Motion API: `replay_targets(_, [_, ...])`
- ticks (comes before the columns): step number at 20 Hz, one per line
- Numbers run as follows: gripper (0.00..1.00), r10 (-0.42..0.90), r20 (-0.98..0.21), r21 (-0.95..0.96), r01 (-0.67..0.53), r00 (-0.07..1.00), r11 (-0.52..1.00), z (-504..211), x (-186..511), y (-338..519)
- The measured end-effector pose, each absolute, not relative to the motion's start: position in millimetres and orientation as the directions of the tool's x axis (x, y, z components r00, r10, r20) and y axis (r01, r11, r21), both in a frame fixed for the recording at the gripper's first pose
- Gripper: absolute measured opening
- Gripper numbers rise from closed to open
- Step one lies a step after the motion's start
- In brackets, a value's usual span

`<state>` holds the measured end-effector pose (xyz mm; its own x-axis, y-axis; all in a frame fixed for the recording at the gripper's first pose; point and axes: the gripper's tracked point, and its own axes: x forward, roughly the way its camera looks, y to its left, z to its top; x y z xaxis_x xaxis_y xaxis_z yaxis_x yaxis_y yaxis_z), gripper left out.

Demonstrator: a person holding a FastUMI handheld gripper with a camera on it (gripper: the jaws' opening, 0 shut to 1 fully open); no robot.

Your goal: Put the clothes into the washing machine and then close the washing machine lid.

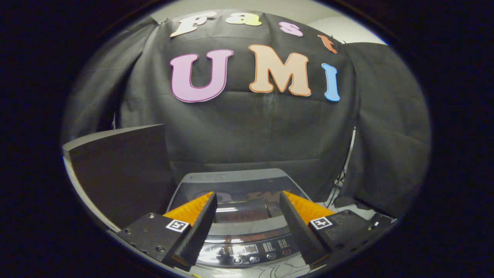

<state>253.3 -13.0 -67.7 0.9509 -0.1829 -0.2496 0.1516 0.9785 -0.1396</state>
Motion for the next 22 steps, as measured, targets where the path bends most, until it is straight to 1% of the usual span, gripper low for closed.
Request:
replay_targets(2, [0.98, -0.154, -0.254, -0.14, 0.121, 0.955, 0.983, -73, 237, -3])
replay_targets(5, [0.99, -0.156, -0.253, -0.15, 0.12, 0.955, 0.981, -79, 213, 1])
replay_targets(9, [0.98, -0.131, -0.258, -0.085, 0.112, 0.957, 0.99, -89, 186, 4])
replay_targets(13, [0.99, -0.158, -0.265, -0.069, 0.144, 0.951, 0.987, -95, 161, -13])
replay_targets(14, [0.99, -0.156, -0.283, -0.065, 0.143, 0.946, 0.988, -96, 154, -14])
replay_targets(19, [0.98, -0.099, -0.251, -0.033, 0.093, 0.963, 0.995, -59, 125, -13])
replay_targets(22, [0.98, -0.083, -0.217, -0.008, 0.083, 0.973, 0.996, -37, 107, -21])
